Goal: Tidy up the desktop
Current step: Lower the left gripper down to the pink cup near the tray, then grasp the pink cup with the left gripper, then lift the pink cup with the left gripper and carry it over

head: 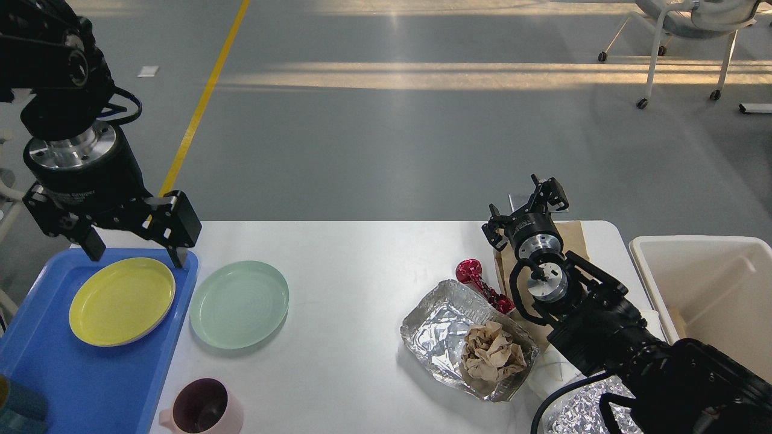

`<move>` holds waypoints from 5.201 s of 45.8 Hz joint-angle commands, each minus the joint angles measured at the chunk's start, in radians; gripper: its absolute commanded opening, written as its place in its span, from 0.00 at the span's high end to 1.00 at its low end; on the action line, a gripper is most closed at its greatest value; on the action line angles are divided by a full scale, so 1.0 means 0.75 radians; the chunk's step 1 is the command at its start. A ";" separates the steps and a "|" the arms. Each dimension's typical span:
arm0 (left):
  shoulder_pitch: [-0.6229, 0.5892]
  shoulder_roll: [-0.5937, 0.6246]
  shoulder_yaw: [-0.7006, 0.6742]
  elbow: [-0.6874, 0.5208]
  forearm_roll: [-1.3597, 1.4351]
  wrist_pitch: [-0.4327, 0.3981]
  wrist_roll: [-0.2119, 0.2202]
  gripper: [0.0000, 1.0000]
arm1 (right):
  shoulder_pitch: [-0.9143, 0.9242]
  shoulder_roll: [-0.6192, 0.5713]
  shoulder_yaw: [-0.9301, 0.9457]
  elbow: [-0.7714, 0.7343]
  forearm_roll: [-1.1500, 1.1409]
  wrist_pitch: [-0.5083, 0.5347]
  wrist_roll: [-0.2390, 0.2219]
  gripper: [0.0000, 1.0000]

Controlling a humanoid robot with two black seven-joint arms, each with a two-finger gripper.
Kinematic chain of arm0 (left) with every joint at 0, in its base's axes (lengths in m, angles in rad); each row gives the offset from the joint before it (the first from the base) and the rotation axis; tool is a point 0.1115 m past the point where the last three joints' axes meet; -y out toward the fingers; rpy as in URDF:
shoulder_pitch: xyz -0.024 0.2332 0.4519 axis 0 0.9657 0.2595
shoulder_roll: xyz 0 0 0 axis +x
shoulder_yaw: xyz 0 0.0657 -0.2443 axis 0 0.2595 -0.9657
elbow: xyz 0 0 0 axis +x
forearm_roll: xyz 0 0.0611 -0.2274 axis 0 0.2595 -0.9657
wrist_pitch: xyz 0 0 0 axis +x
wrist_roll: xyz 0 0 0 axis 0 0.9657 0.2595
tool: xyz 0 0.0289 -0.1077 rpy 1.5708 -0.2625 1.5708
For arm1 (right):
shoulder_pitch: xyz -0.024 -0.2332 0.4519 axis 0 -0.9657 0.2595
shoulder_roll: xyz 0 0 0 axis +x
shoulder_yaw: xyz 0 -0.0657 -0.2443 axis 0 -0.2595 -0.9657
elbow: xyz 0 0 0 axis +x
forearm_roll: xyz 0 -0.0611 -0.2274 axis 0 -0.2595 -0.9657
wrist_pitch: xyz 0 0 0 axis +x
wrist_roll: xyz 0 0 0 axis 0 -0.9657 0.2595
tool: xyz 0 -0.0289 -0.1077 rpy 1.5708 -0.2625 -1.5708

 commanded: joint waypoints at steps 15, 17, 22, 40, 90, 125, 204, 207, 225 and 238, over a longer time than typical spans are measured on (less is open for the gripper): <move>0.520 0.029 -0.259 0.141 -0.002 0.177 -0.002 0.02 | 0.000 0.000 0.000 0.000 0.002 0.000 0.000 0.00; 0.557 0.029 -0.267 0.152 -0.002 0.188 -0.004 0.02 | 0.000 0.000 0.000 0.000 0.000 0.000 0.002 0.00; 0.653 0.029 -0.273 0.154 0.000 0.249 -0.010 0.01 | 0.000 0.000 0.000 0.000 0.000 0.000 0.000 0.00; 0.880 0.052 -0.355 0.158 -0.002 0.306 -0.008 0.02 | 0.000 0.000 0.000 0.000 0.000 0.000 0.000 0.00; 1.146 -0.036 -0.410 0.209 0.019 0.615 -0.002 0.14 | 0.000 0.000 0.000 0.002 0.000 0.000 0.000 0.00; 1.140 -0.049 -0.410 0.211 0.125 0.615 0.067 1.00 | 0.000 0.000 0.000 0.000 0.002 0.000 0.002 0.00; -0.420 0.330 -0.406 0.221 0.197 0.000 0.070 1.00 | 0.000 -0.002 0.000 0.000 0.000 0.000 0.000 0.00; -0.402 0.322 -0.406 0.223 0.201 0.000 0.072 1.00 | 0.000 -0.002 0.000 0.002 0.000 0.000 0.000 0.00; 0.176 0.262 -0.379 0.289 0.344 0.000 0.098 1.00 | 0.000 0.000 0.000 0.000 0.000 0.000 0.002 0.00; 0.670 0.264 -0.353 0.375 0.473 0.000 0.131 1.00 | 0.000 0.000 0.000 0.000 0.002 0.000 0.002 0.00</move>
